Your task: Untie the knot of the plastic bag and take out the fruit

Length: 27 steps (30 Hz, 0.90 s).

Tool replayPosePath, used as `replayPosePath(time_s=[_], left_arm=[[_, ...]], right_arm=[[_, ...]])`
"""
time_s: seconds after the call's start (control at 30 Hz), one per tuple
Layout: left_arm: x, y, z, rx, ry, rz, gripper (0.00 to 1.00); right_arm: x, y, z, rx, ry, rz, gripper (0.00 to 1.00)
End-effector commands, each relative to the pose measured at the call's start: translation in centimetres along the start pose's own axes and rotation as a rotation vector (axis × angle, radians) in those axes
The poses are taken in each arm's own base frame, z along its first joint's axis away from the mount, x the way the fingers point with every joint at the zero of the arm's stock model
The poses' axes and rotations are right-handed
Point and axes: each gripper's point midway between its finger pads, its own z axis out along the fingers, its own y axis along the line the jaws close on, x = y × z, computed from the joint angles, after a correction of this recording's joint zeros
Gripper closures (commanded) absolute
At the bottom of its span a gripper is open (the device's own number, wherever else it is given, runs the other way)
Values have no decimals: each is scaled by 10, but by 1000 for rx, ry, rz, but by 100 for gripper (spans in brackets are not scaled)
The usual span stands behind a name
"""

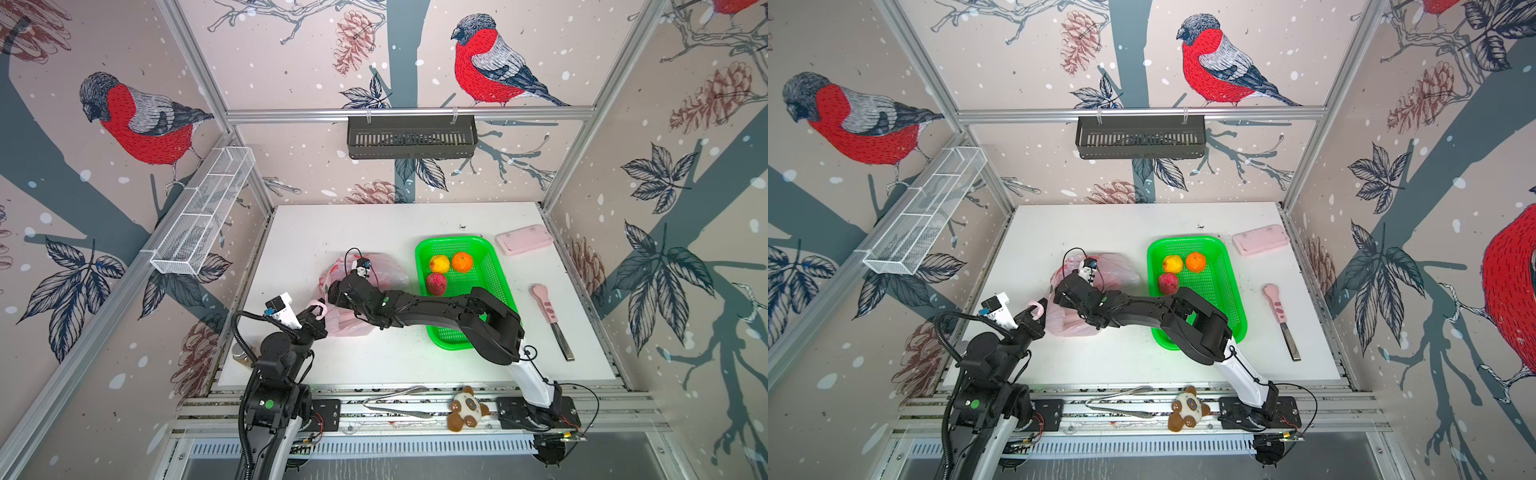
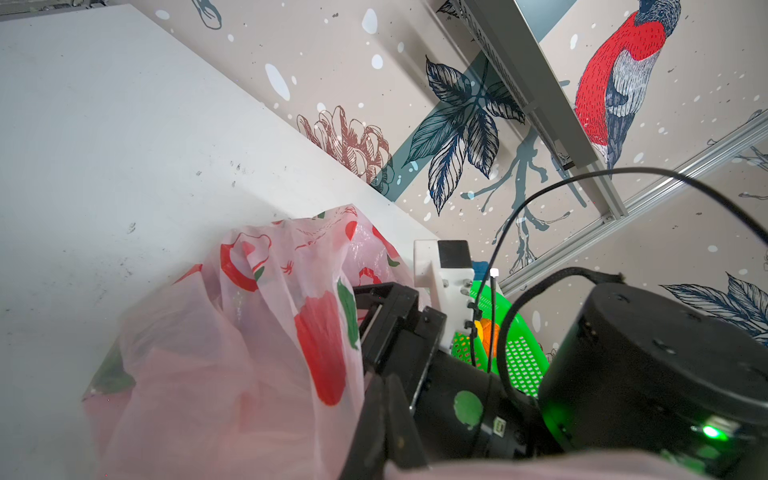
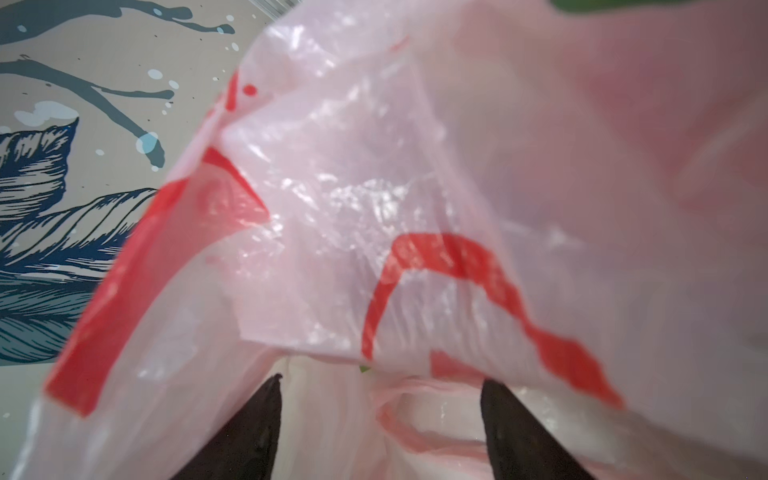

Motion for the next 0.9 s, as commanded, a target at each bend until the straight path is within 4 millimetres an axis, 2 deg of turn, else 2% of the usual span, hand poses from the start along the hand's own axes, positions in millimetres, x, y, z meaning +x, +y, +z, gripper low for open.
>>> replayPosePath(time_s=[0.0, 0.17, 0.43, 0.63, 0.87], left_arm=[[-7, -9, -1, 36, -23, 6, 100], [-4, -12, -1, 49, -5, -1, 100], [-1, -14, 0, 60, 11, -3, 100], [1, -16, 0, 72, 21, -3, 100], [1, -24, -3, 96, 32, -6, 100]], right_arm=[[1, 4, 8, -19, 17, 10, 23], [-4, 3, 22, -21, 18, 16, 22], [-14, -5, 39, -5, 10, 47, 13], [-24, -14, 45, 19, -30, 75, 10], [-39, -13, 48, -3, -74, 103, 8]])
